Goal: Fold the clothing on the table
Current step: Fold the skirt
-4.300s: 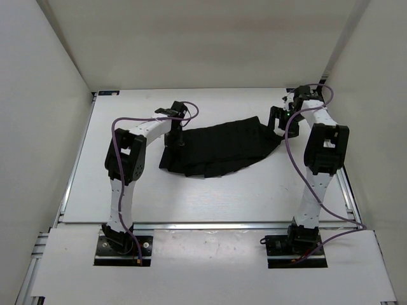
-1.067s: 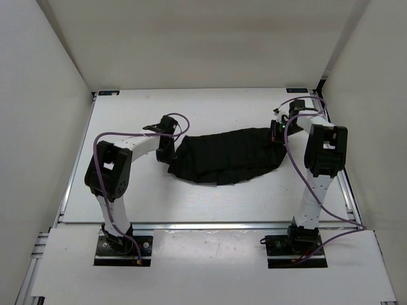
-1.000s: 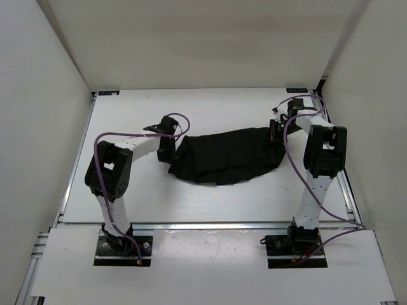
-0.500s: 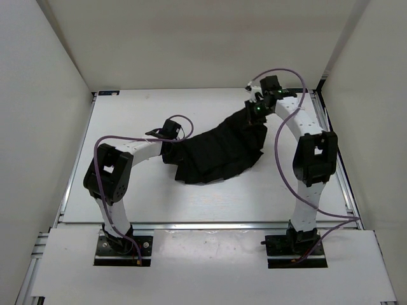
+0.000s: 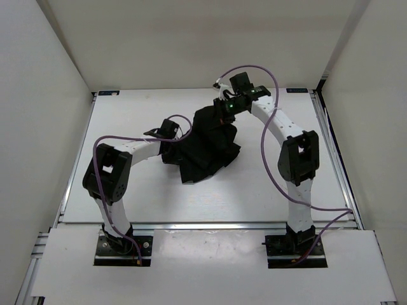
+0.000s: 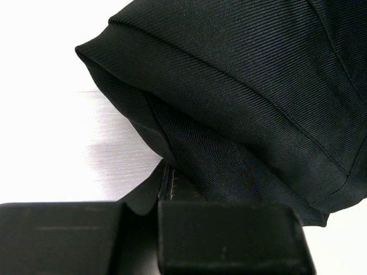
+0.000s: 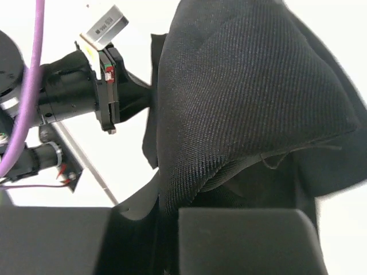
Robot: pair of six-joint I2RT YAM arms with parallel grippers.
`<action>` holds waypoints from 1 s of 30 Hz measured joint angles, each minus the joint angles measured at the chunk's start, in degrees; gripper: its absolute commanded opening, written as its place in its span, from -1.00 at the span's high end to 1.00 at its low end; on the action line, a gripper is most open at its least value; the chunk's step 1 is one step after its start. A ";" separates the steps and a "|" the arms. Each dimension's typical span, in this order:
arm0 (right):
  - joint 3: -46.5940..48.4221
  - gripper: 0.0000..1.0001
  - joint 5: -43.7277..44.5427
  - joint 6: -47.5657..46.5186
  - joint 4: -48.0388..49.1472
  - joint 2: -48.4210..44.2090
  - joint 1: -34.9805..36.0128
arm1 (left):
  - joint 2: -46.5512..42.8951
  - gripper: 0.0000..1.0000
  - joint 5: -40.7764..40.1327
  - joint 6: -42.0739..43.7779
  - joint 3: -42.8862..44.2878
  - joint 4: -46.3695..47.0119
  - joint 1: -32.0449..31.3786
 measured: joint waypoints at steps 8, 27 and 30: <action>-2.40 0.86 -7.96 5.49 6.49 6.38 2.97 | -1.20 1.00 0.90 0.00 -1.81 1.38 0.79; -22.32 0.82 -24.37 22.67 33.22 -7.19 -2.05 | -12.46 1.00 -3.72 3.56 -5.22 -7.76 10.95; -22.25 0.99 -24.57 23.19 35.67 -9.66 -5.75 | -16.33 1.00 -4.28 4.48 -3.23 -10.86 12.55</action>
